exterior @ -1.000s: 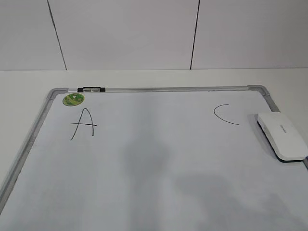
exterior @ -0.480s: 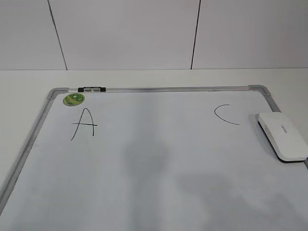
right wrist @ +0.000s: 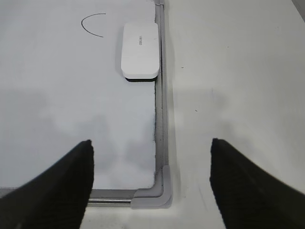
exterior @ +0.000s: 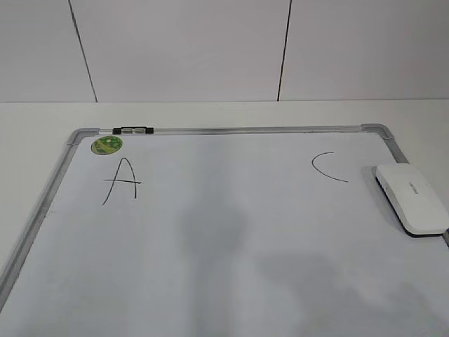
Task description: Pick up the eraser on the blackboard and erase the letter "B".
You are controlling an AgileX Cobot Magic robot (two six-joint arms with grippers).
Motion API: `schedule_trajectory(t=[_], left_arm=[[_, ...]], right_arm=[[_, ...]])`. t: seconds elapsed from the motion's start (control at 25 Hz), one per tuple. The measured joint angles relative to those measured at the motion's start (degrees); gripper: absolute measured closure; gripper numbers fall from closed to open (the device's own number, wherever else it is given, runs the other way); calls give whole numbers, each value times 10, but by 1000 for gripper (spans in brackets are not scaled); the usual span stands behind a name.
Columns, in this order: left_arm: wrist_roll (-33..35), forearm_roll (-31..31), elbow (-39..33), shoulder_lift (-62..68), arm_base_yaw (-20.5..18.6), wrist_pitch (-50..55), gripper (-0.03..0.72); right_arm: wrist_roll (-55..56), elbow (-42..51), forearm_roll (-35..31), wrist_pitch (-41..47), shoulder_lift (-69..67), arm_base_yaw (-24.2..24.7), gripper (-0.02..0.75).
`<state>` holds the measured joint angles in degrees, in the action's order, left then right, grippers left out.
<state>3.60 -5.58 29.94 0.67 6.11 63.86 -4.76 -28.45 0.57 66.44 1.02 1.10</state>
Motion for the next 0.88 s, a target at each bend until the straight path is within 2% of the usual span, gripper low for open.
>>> schedule_trajectory(t=[0.88], left_arm=[[0, -1, 0, 0, 0, -1, 452]], right_arm=[[0, 0, 0, 0, 0, 0, 153]])
